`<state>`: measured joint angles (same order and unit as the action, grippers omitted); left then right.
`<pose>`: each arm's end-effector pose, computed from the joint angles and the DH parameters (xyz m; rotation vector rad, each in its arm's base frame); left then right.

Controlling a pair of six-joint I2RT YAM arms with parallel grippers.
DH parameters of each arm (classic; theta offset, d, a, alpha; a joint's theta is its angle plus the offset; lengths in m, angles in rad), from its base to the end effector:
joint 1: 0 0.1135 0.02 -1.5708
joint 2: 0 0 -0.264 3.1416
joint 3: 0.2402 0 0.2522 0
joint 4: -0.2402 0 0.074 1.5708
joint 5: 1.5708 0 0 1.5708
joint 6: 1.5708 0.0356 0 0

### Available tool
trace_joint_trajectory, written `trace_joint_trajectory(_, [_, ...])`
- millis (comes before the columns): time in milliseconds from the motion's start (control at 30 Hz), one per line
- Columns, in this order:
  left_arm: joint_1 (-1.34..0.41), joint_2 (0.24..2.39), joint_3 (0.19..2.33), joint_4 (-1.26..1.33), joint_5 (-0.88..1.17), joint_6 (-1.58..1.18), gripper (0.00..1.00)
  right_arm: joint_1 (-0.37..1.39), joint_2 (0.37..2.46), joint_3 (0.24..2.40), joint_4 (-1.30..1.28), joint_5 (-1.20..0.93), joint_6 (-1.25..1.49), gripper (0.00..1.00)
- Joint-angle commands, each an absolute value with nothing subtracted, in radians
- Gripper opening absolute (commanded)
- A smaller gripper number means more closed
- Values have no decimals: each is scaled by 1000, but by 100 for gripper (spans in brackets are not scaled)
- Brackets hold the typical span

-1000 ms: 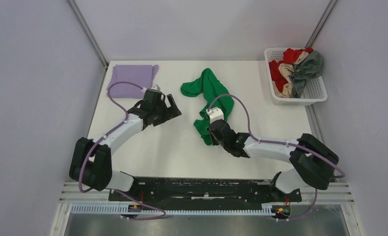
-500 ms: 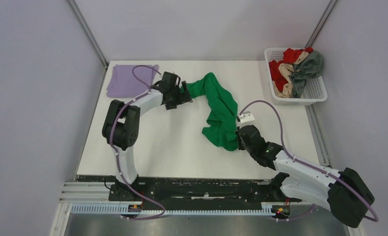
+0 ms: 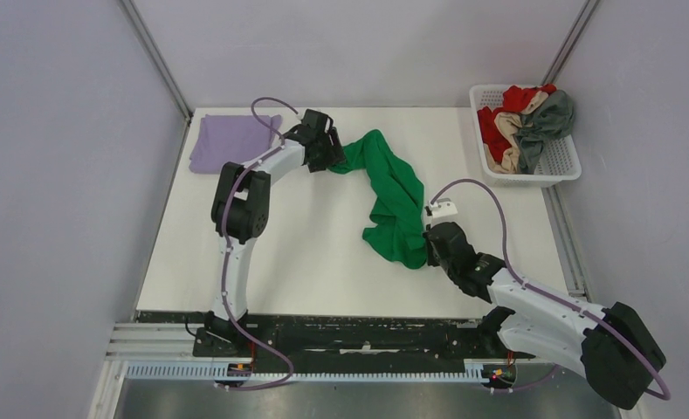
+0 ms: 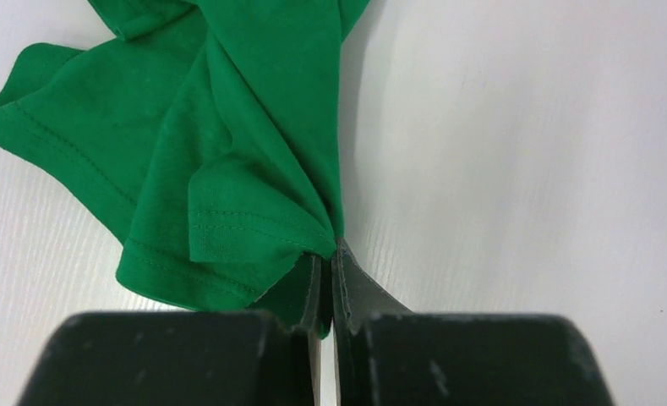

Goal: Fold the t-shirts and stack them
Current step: Flatten out the tshirt

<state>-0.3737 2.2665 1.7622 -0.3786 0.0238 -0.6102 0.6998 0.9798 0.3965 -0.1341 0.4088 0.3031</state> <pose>0.4673 -0.1841 0.1656 -0.2854 2.4927 -0.4508 0.1551 0.1120 0.1778 -0.2313 2.2075 0.0812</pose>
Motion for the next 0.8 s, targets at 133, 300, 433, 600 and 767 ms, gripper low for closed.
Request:
trace_joint_trajectory(133, [-373, 2422, 1938, -401, 81, -635, 13, 661, 976, 391, -84, 444, 296, 0])
trace_joint_trajectory(300, [-373, 2343, 1961, -408, 29, -573, 2, 630, 947, 434, -93, 554, 294, 0])
trace_joint_trajectory(433, [-373, 2111, 1803, -341, -74, -513, 2, 624, 887, 519, -121, 681, 263, 0])
trace_joint_trajectory(600, [-374, 1712, 1557, -258, -260, -449, 2, 623, 759, 629, -157, 833, 203, 0])
trace_joint_trajectory(767, [-373, 1352, 1401, -277, -482, -378, 2, 622, 606, 742, -164, 906, 107, 0])
